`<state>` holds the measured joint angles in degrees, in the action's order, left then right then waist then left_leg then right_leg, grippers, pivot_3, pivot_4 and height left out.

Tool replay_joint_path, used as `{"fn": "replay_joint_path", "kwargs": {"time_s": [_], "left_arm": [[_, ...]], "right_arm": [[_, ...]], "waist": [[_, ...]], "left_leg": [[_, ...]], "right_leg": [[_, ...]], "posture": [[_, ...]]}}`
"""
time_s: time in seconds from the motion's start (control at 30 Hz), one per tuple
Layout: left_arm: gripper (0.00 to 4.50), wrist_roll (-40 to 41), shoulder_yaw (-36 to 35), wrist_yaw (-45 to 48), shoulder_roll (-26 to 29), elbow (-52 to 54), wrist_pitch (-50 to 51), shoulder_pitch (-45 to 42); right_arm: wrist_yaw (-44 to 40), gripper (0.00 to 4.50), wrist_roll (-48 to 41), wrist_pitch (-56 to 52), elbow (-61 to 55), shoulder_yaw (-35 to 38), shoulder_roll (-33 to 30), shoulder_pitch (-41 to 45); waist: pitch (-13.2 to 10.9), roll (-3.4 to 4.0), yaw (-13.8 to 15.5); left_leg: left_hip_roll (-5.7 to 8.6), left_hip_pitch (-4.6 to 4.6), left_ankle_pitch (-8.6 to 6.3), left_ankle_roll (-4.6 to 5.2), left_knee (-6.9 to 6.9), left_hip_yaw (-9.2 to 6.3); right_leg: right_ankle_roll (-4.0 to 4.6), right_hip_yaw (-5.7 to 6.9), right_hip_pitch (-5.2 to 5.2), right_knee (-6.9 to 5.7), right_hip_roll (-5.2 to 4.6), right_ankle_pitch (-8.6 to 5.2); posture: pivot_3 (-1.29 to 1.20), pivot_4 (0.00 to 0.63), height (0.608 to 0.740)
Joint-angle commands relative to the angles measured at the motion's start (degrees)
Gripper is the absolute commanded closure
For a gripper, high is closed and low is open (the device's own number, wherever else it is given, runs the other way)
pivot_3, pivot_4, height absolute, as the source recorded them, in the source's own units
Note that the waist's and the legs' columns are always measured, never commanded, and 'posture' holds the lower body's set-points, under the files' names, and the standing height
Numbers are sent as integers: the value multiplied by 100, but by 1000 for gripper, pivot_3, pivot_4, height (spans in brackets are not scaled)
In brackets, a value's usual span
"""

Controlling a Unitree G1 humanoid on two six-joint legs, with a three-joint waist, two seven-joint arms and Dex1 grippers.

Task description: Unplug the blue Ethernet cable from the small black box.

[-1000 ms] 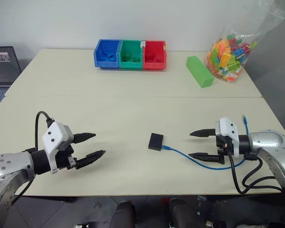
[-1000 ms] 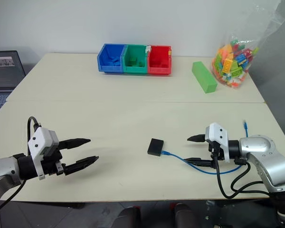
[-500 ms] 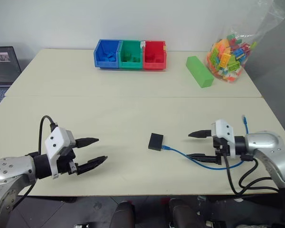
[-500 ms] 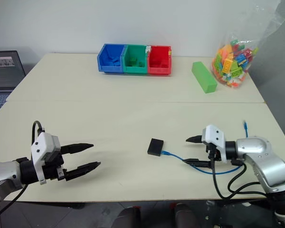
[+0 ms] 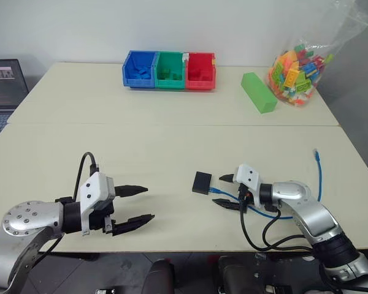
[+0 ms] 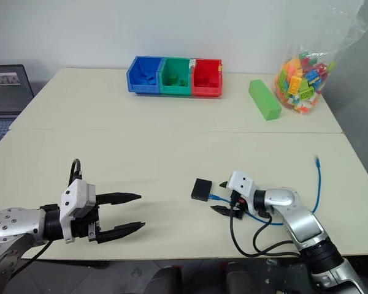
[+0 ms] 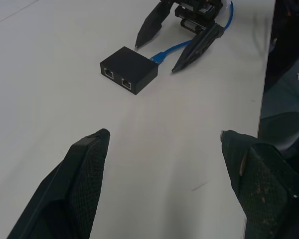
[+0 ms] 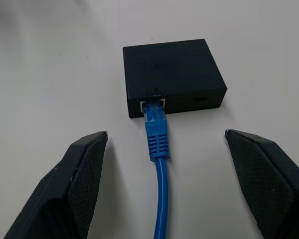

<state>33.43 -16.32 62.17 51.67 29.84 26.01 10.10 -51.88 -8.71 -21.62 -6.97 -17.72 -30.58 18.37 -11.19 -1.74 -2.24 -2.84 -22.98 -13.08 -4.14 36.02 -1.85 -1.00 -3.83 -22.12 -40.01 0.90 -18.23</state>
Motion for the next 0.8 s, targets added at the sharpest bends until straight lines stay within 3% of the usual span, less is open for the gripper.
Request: {"fn": "replay_joint_path", "kwargs": {"time_s": [0.03,0.13,0.3,0.57,0.63,0.8], "left_arm": [[714,30,48,50,10,6,-74,-105],[683,18,97,36,-5,-25,-97,-131],[683,302,124,-233,-213,-171,237,-372],[683,431,187,-403,-309,-401,589,-592],[683,515,207,-499,-400,-588,734,-771],[683,706,432,-539,-611,-964,1070,-1252]], "right_arm": [[34,513,80,107,-109,-16,37,-12],[50,992,134,117,-141,-27,50,-57],[122,2342,266,184,-124,-93,62,-38],[141,4137,478,504,-47,-141,44,49],[148,4394,735,912,-21,-220,-39,133],[197,4391,994,1715,-101,-180,-8,453]], "waist": [[0,0,0],[0,0,1],[1,0,2],[2,-3,0],[2,-3,2],[2,-3,4]], "left_leg": [[0,0,0,0,0,-1],[-1,1,0,0,0,0],[0,1,0,0,1,-2],[0,3,0,0,3,-2],[0,3,0,0,4,-2],[2,2,0,0,5,-1]], "right_leg": [[0,0,0,0,0,0],[0,0,0,-1,0,0],[-1,0,1,-2,0,0],[-3,2,3,-4,1,2],[-5,4,3,-4,1,3],[-5,10,2,-6,1,4]], "posture": [[0,150,740],[0,150,740],[0,150,740],[0,150,740],[0,150,740],[0,150,740]]}}
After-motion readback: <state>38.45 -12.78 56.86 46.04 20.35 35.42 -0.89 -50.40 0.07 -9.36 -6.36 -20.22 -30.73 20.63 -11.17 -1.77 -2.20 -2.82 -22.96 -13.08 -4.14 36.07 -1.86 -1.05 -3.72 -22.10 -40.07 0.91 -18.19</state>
